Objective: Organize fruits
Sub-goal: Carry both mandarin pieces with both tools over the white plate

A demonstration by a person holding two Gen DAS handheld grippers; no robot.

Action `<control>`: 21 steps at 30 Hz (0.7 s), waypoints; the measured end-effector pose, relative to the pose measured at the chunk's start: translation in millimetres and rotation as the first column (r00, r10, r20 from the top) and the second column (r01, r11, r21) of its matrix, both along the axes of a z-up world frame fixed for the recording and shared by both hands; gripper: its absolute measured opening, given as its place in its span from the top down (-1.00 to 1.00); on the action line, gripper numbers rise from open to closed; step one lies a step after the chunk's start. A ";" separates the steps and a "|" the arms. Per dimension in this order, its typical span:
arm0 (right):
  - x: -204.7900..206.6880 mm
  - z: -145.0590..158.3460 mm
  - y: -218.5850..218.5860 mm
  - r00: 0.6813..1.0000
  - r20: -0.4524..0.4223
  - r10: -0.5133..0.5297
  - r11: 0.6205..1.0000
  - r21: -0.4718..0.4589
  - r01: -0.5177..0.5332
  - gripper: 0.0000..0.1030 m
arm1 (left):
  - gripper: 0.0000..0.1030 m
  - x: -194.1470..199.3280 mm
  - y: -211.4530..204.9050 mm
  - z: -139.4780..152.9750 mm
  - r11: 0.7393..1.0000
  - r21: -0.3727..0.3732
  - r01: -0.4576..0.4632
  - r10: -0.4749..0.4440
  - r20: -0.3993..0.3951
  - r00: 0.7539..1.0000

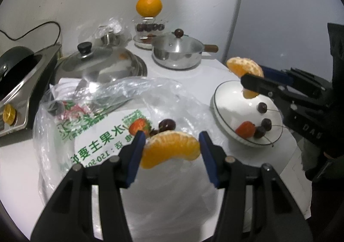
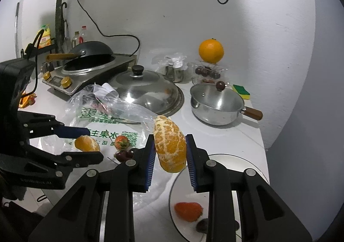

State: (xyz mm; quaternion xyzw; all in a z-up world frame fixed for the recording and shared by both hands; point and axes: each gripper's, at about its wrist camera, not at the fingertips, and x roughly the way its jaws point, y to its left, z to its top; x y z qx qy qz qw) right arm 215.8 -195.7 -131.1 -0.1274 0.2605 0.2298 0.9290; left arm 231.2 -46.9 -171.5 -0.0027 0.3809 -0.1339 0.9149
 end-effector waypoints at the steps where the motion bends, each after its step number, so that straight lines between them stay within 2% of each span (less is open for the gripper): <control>1: -0.2 0.2 -3.3 1.000 0.001 -0.005 1.000 0.000 0.005 0.44 | -0.02 0.2 -2.1 1.6 1.000 0.001 0.004 -0.004 0.002 1.000; 11: -1.9 0.2 -39.6 0.999 0.008 -0.054 0.998 0.027 0.053 0.44 | -0.02 0.0 -36.8 15.0 0.999 0.030 0.040 -0.041 0.020 0.999; 21: -2.4 -5.7 -76.4 0.996 -0.001 -0.095 0.995 0.020 0.095 0.44 | -0.02 5.8 -68.4 16.0 0.997 0.040 0.070 -0.070 0.021 0.997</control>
